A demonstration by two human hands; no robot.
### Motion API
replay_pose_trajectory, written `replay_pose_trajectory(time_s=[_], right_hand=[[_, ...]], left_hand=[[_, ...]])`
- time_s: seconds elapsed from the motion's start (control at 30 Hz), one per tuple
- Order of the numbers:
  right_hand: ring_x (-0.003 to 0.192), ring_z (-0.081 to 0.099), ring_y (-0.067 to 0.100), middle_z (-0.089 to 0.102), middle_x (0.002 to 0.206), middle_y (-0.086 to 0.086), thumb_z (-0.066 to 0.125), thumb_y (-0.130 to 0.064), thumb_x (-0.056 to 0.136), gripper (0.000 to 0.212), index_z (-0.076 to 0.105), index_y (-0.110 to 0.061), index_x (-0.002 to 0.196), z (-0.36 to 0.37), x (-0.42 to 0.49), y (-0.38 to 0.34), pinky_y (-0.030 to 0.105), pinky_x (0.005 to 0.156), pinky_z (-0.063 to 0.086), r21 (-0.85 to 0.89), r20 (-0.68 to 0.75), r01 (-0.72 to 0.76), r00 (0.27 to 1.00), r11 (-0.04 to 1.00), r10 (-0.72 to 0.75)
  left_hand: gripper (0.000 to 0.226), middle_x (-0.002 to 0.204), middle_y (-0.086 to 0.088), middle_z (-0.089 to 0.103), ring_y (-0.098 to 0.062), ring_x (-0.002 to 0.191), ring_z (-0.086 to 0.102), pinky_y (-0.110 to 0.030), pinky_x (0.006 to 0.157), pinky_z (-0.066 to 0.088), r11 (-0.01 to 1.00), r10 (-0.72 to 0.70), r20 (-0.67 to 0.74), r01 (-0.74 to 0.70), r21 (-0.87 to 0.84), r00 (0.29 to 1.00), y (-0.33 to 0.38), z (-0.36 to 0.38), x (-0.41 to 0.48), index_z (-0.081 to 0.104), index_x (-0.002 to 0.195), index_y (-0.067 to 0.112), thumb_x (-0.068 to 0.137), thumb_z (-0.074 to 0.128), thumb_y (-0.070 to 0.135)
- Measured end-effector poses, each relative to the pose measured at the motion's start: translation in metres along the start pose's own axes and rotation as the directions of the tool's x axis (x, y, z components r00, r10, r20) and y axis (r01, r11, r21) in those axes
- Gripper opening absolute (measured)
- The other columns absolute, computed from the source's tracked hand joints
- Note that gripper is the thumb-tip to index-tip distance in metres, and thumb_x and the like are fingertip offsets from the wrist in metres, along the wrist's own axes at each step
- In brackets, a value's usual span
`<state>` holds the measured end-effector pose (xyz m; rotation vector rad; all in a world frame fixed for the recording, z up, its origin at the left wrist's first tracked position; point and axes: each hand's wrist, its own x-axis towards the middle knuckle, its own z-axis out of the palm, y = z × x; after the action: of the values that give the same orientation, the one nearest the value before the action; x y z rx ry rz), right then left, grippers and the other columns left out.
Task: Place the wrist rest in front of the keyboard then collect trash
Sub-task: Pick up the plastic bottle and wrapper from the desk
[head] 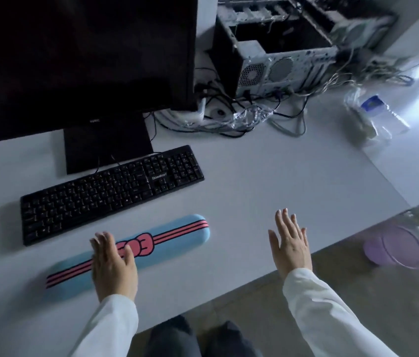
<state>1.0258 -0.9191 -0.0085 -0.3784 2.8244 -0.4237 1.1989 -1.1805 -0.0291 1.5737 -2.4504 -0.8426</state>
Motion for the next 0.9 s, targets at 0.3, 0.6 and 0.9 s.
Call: replay_pose_trajectory(time_s=[0.3, 0.6, 0.9], right_hand=[[0.147, 0.015, 0.021, 0.024, 0.157, -0.002, 0.037, -0.028, 0.095, 0.052, 0.025, -0.021, 0.146, -0.069, -0.015, 0.111, 0.036, 0.118, 0.008, 0.178, -0.097, -0.159, 0.979, 0.971, 0.178], [0.128, 0.047, 0.020, 0.051, 0.136, 0.007, 0.051, -0.026, 0.090, 0.046, 0.048, -0.010, 0.133, -0.118, -0.015, 0.191, 0.017, 0.101, 0.027, 0.513, -0.148, -0.292, 0.896, 0.808, 0.418], [0.109, 0.061, 0.019, 0.063, 0.122, 0.006, 0.057, -0.027, 0.086, 0.037, 0.057, -0.011, 0.119, -0.159, 0.049, 0.255, 0.021, 0.091, 0.042, 0.701, -0.103, -0.344, 0.818, 0.624, 0.566]], left_hand=[[0.051, 0.153, -0.018, 0.031, -0.029, 0.143, 0.028, -0.037, 0.116, 0.022, 0.956, 0.292, 0.339, -0.272, -0.108, 0.894, 0.177, 0.089, -0.081, 0.031, 0.141, 0.004, 0.092, 0.042, 0.014], [0.036, 0.130, -0.015, 0.060, -0.030, 0.120, 0.055, -0.031, 0.099, 0.039, 0.899, 0.434, 0.539, -0.390, -0.201, 0.722, 0.308, 0.154, -0.158, 0.055, 0.124, 0.009, 0.091, 0.045, 0.015], [0.032, 0.124, -0.012, 0.063, -0.027, 0.115, 0.057, -0.022, 0.087, 0.037, 0.875, 0.484, 0.562, -0.382, -0.297, 0.671, 0.412, 0.211, -0.163, 0.057, 0.119, 0.007, 0.093, 0.043, 0.018]])
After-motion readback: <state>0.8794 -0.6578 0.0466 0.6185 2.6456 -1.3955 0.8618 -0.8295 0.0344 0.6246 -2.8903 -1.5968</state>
